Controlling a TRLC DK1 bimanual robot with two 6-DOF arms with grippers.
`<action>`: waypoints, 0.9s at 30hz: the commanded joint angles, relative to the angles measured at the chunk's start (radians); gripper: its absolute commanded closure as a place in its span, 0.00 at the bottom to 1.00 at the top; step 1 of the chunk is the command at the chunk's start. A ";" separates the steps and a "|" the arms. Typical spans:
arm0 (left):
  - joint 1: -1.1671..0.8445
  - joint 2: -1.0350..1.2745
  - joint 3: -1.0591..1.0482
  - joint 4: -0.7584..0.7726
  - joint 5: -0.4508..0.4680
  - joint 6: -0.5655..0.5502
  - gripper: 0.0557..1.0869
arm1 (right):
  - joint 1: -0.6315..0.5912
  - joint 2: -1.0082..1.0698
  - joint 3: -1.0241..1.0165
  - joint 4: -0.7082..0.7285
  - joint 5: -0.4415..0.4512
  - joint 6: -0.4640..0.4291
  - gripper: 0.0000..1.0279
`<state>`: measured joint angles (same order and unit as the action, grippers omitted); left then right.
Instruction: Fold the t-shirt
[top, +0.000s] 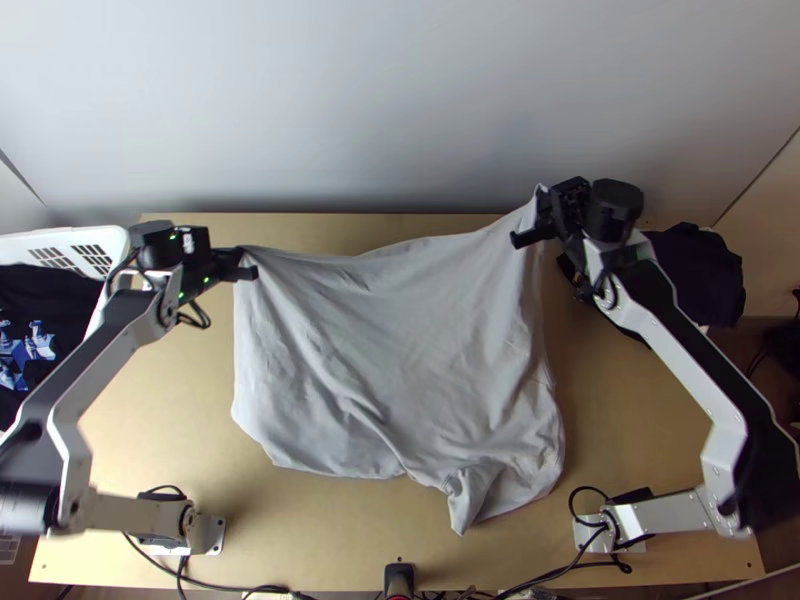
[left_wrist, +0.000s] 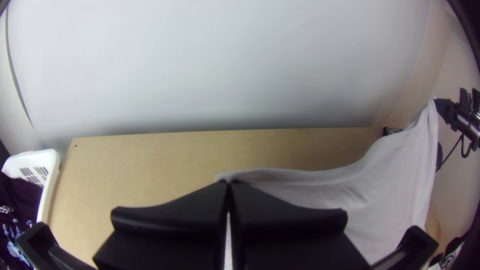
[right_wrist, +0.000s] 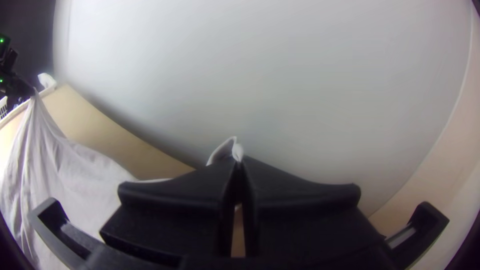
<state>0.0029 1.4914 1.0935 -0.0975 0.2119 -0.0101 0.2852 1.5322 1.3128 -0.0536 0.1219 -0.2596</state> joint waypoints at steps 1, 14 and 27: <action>0.006 0.214 0.108 0.082 -0.020 -0.005 0.97 | -0.021 0.138 0.040 0.067 -0.002 -0.013 0.97; 0.002 0.425 0.236 0.124 -0.066 -0.014 0.97 | 0.000 0.304 0.074 0.097 -0.001 -0.038 0.97; 0.002 0.517 0.290 0.120 -0.080 -0.027 0.97 | -0.009 0.437 0.103 0.164 0.001 -0.056 0.97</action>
<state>0.0010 1.9728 1.3697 0.0254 0.1375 -0.0368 0.2790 1.9110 1.4017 0.0982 0.1223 -0.3092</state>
